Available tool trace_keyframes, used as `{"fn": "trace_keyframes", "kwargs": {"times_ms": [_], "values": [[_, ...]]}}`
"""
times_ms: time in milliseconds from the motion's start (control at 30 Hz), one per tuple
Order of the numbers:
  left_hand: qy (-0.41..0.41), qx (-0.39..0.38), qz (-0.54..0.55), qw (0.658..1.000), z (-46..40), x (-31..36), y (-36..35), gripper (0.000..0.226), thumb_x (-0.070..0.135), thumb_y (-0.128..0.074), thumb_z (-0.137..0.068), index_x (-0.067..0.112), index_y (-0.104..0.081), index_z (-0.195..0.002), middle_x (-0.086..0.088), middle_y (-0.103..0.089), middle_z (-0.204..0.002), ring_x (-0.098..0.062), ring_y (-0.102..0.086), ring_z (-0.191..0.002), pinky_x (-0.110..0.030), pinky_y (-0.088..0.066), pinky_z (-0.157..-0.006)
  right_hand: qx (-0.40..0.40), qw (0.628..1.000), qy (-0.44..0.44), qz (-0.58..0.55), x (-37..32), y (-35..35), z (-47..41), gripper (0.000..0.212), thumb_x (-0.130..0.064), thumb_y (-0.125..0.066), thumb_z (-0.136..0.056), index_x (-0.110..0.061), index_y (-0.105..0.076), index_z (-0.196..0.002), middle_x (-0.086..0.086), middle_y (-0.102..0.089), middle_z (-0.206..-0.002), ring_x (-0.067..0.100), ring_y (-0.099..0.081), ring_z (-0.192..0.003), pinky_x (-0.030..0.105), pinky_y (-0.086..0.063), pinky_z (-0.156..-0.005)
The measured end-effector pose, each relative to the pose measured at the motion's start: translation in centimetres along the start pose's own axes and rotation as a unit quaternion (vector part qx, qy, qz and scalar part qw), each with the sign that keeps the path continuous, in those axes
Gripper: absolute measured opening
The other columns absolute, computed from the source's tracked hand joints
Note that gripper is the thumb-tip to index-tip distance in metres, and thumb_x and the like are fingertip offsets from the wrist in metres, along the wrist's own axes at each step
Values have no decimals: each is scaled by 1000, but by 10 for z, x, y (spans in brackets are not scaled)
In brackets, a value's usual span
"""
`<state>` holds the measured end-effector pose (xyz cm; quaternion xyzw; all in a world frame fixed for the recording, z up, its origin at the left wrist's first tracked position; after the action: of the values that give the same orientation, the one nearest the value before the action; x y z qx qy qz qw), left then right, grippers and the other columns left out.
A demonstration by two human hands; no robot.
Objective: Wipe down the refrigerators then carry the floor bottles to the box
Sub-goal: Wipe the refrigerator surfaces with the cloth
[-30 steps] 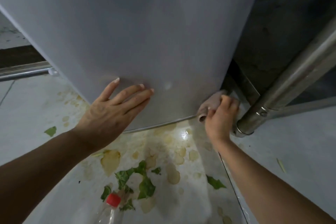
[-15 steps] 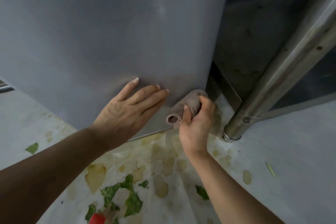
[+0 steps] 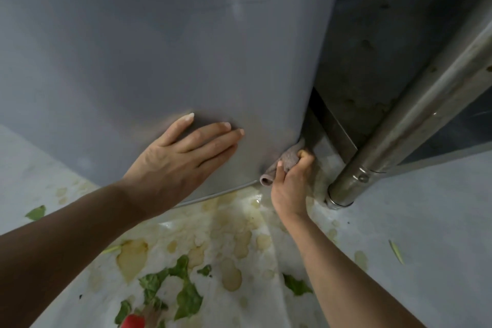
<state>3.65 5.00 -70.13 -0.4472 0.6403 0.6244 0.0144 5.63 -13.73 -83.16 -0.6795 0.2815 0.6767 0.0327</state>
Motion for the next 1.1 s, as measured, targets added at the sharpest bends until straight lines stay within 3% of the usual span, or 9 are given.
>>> {"fn": "trace_keyframes", "kwargs": {"times_ms": [233, 333, 400, 533, 633, 700, 833, 967, 1100], "values": [[-12, -7, -13, 1000, 2, 1, 6, 47, 8, -30, -89, 7, -53, -131, -7, -39, -148, -28, -36, -135, -49, -17, -109, 9, 986, -163, 22, 7, -10, -9, 40, 4, -46, -91, -2, -29, -127, 18, -38, -128, 26, -47, -111, 21, -38, -87], [-19, -11, -10, 1000, 11, 5, 9, 45, 9, -30, -91, 8, -59, -125, -10, -43, -145, -31, -41, -133, -52, -17, -109, 27, 979, -182, 84, 1, -21, 0, 54, -2, -49, -89, 7, -28, -138, 28, -23, -142, 40, -30, -128, 43, -28, -105], [-29, -21, -18, 999, 22, 6, 10, 44, 8, -30, -91, 7, -59, -124, -11, -44, -144, -32, -40, -133, -52, -18, -108, -17, 982, -148, 116, -6, -35, 18, 52, -8, -50, -88, 2, -35, -137, 25, -28, -139, 40, -36, -120, 49, -32, -99], [-39, -58, -20, 997, 43, 3, 9, 48, 8, -28, -87, 5, -59, -124, -12, -45, -143, -31, -37, -135, -52, -15, -108, 71, 992, -100, -17, -24, -67, 61, 7, -18, -42, -86, -23, -39, -85, 4, -36, -78, 17, -33, -60, 31, -32, -62], [-32, -66, -26, 997, 47, 2, 8, 49, 9, -27, -87, 4, -57, -127, -12, -43, -145, -30, -34, -136, -52, -15, -109, 55, 991, -118, 13, -28, -79, 81, 19, -13, -38, -89, -25, -32, -76, 1, -34, -70, 15, -34, -55, 26, -32, -54], [-34, -58, -28, 997, 49, 0, 6, 49, 5, -28, -88, 4, -54, -130, -11, -40, -147, -28, -29, -137, -53, -14, -109, 27, 992, -90, 85, -36, -65, 74, 16, -4, -47, -86, -18, -38, -90, 9, -44, -92, 17, -46, -75, 31, -39, -66], [-52, -74, -25, 996, 51, -6, 2, 56, 7, -27, -84, 4, -48, -135, -11, -30, -152, -27, -20, -139, -53, -10, -109, 97, 956, -260, -94, -12, -41, 32, 38, 12, -46, -84, 3, -39, -120, 26, -39, -128, 35, -51, -102, 21, -39, -78], [-37, -83, -22, 996, 51, -4, 4, 56, 8, -26, -83, 8, -52, -132, -9, -32, -152, -27, -28, -140, -52, -12, -110, 99, 967, -224, -64, -28, -47, 42, 30, 15, -43, -84, -6, -36, -104, 15, -44, -106, 22, -45, -80, 1, -34, -54], [-48, -81, -17, 995, 50, -5, 12, 49, 9, -42, -79, 8, -59, -125, -8, -35, -150, -26, -29, -140, -53, -13, -111, 47, 974, -202, -87, -48, -81, 86, 29, 17, -40, -82, -10, -36, -90, 3, -47, -80, 20, -44, -70, 1, -35, -49]]}}
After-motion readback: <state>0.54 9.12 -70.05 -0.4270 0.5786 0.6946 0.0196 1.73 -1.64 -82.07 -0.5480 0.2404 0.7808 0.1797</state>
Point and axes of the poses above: each hand's wrist, its own z-axis away from the middle knuckle, its own y-axis out of the back of the hand, x = y × z, the point moved 2 cm from there along -z, towards the middle knuckle
